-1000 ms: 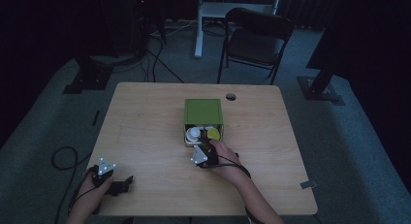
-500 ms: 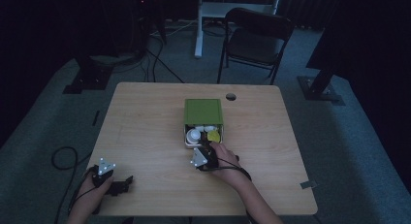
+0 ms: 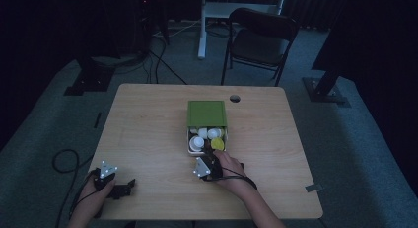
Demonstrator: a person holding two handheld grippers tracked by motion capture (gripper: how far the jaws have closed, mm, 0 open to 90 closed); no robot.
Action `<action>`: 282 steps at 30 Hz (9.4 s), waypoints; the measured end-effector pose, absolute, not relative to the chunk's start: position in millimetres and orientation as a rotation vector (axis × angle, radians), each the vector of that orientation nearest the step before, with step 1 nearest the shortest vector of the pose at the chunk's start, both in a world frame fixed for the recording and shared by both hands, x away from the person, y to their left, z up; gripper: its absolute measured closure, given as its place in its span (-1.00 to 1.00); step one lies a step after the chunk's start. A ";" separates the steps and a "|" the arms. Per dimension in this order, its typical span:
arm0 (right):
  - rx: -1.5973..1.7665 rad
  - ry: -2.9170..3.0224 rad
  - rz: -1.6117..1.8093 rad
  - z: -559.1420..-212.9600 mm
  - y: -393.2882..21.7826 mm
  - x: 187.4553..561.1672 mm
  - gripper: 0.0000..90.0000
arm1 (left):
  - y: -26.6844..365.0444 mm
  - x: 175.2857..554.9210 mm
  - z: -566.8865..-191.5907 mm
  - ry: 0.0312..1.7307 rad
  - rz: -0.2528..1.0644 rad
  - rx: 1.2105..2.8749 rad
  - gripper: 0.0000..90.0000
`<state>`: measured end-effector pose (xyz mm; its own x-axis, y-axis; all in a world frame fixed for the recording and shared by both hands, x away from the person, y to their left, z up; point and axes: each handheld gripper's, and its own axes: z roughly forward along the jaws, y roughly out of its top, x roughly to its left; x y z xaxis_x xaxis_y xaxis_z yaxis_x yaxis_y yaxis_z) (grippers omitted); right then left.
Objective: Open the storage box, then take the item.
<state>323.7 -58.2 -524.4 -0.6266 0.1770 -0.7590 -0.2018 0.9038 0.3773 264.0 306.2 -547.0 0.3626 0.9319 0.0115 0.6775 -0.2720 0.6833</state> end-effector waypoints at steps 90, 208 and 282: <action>0.016 2.171 0.850 -464.4 -90.9 246.3 0.28 | 306.1 264.0 -546.9 1.390 0.562 2.040 -1.00; 1.635 1.817 0.870 -548.6 -296.0 295.1 -0.69 | 306.0 263.9 -546.9 1.390 0.563 2.041 -1.00; 1.593 1.944 0.841 -550.6 -291.1 306.9 -0.74 | 249.0 276.1 -487.6 1.174 0.507 2.055 -1.00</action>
